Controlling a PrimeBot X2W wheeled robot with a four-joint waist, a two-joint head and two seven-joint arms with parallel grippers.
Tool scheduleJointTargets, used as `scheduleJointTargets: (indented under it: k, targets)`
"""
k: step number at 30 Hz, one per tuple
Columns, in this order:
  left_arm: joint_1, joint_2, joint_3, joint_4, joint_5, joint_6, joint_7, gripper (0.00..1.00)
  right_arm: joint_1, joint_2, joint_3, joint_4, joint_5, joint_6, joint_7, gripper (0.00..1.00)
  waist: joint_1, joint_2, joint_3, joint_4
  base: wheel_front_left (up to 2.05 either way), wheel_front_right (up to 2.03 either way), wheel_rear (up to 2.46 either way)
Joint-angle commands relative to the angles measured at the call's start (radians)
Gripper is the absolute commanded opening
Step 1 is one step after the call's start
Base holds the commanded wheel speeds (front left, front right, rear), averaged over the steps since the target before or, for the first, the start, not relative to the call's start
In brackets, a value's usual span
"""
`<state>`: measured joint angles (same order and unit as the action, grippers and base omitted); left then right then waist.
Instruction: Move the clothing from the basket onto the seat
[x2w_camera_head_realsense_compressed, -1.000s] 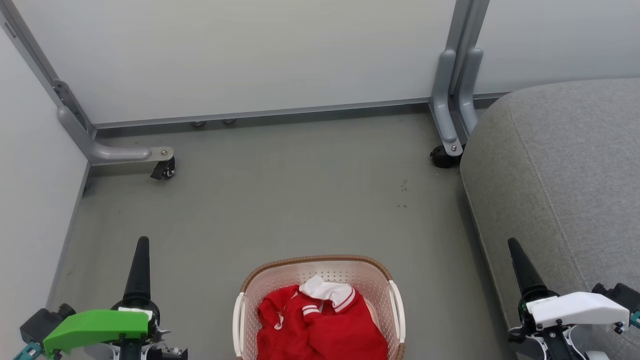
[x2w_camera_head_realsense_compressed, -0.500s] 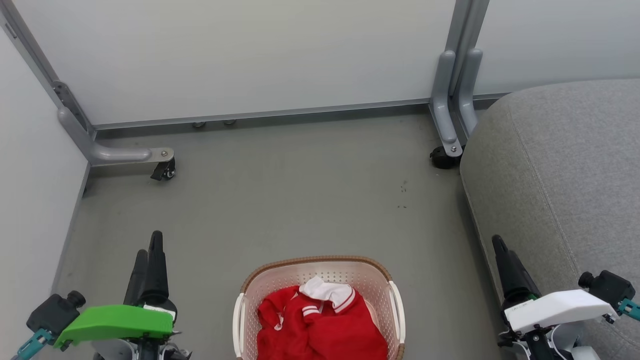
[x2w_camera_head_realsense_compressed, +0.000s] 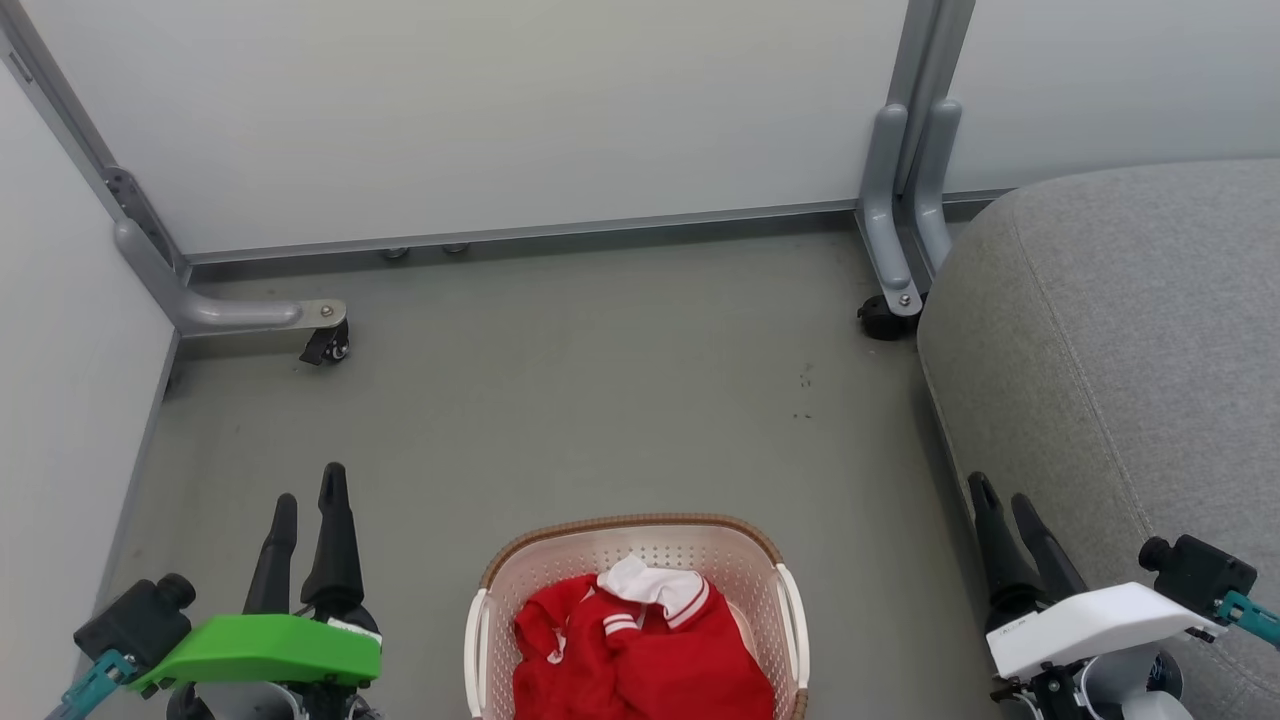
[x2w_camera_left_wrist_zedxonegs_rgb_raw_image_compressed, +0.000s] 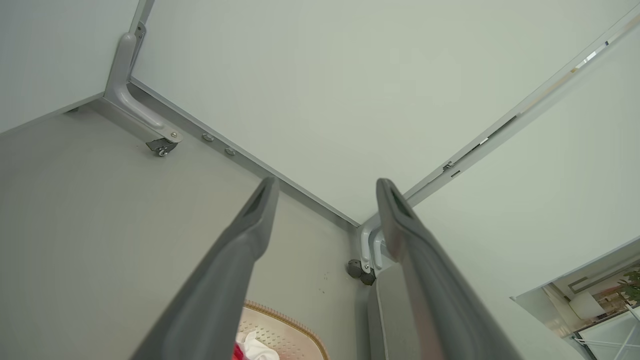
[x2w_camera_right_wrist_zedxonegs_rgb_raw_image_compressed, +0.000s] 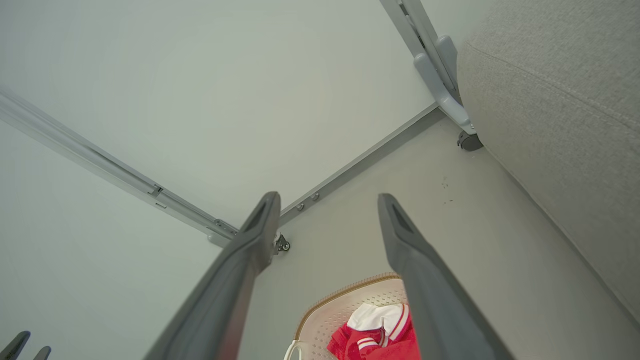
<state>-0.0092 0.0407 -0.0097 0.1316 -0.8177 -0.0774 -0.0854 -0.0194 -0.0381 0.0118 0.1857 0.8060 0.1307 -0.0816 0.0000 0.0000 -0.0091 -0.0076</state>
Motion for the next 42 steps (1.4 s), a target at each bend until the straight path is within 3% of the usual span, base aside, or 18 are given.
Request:
scheduleJointTargets:
  k: [1,21,42]
  targets:
    - [0.002,0.007,-0.006,-0.020,0.037,0.005,-0.011,1.00,0.000,-0.007,0.004,-0.018,-0.038,0.000,-0.014,1.00,0.0000,0.0000,0.000,0.000,0.00,0.00,0.00]
    - [0.027,0.009,-0.044,-0.044,0.260,0.011,-0.068,1.00,0.025,-0.010,0.037,-0.060,-0.270,0.000,-0.072,1.00,0.0000,0.0000,-0.012,-0.003,0.00,0.00,0.00]
    - [0.052,0.011,-0.073,-0.017,0.410,-0.001,-0.117,1.00,0.048,-0.012,0.051,-0.073,-0.448,0.000,-0.121,1.00,0.0000,0.0000,-0.020,-0.007,0.00,0.00,0.00]
